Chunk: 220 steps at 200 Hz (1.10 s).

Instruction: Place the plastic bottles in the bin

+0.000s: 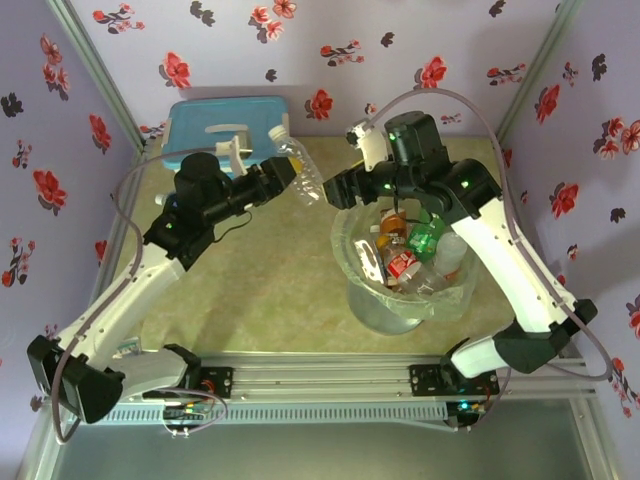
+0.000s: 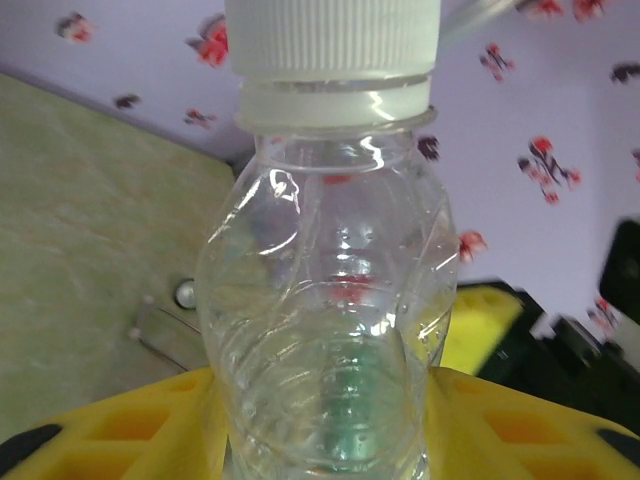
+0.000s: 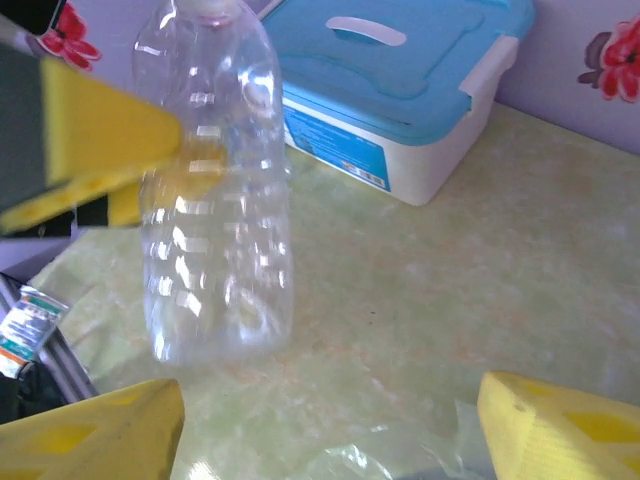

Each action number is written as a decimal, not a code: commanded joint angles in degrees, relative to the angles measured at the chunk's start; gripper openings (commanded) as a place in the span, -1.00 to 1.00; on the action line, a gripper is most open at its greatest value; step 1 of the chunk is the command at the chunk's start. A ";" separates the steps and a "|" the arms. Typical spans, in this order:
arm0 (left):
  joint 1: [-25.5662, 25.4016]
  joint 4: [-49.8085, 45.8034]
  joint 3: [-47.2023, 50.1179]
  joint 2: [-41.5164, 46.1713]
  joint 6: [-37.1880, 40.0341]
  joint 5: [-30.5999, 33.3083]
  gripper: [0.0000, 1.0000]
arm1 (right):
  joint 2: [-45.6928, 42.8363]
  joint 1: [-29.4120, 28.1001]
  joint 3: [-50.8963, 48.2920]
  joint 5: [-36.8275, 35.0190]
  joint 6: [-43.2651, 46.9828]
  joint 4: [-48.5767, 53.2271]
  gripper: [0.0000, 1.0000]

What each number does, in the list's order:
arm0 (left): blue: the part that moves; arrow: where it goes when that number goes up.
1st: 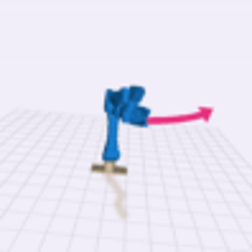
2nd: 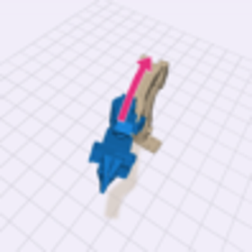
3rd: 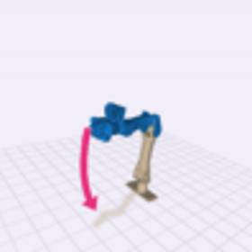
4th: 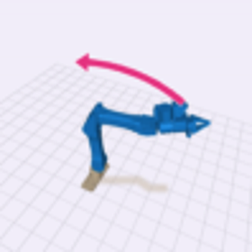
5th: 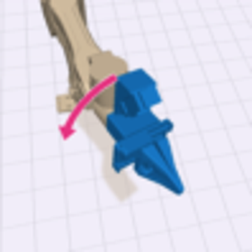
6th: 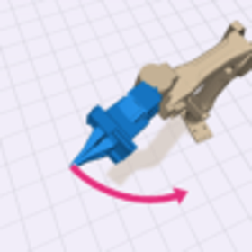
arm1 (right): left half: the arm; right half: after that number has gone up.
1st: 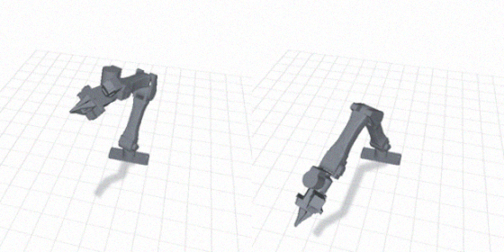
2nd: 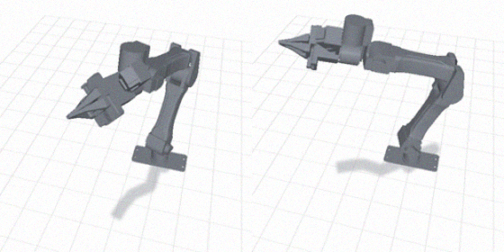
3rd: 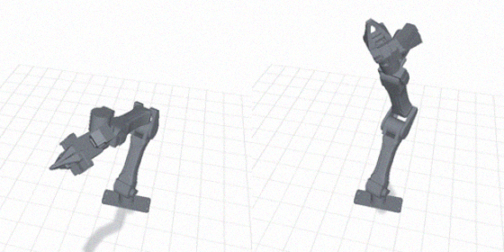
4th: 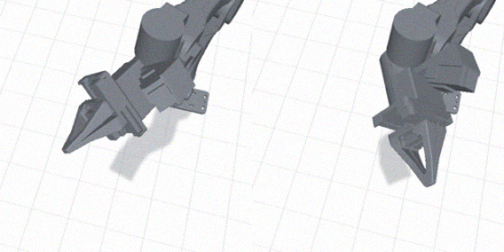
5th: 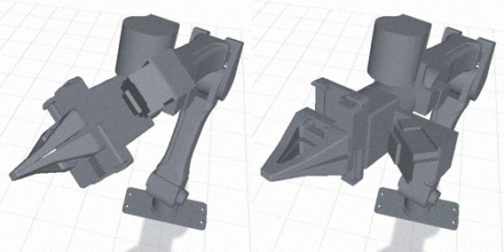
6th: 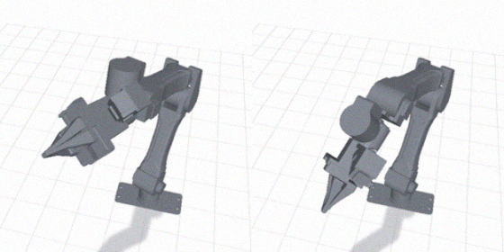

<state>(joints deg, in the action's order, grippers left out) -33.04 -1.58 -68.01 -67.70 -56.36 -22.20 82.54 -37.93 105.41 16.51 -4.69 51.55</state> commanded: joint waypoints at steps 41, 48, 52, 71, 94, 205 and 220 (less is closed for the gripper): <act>-1.77 7.42 -1.95 -2.95 -1.25 -7.11 0.01 | 0.48 4.76 -0.77 19.91 -6.16 -6.71 0.60; -1.77 7.99 -1.89 -3.05 -1.59 -7.15 0.00 | 0.53 5.25 -1.11 21.77 -6.97 -7.30 0.59; -1.77 8.43 -1.79 -3.15 -1.84 -7.13 0.00 | 0.52 5.47 -1.40 22.67 -7.42 -7.70 0.59; -1.77 11.38 -0.93 -3.42 -3.66 -7.09 -0.01 | 0.53 6.07 -2.54 25.49 -8.65 -8.65 0.59; -1.87 13.92 -0.46 -3.47 -5.08 -7.22 -0.01 | 0.98 6.79 -2.98 26.03 -8.85 -8.31 0.63; -2.46 16.06 -1.12 -6.52 -5.30 -7.09 0.05 | 2.22 8.74 -5.44 32.47 -12.63 -13.49 0.14; -2.40 16.97 -0.66 -6.93 -5.98 -6.49 0.13 | 1.45 9.27 -6.02 31.59 -12.91 -14.24 0.02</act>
<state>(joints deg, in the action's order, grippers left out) -35.20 12.58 -68.01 -73.45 -61.58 -28.38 84.95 -29.06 100.05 45.34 -17.10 40.69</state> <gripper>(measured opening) 0.541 0.543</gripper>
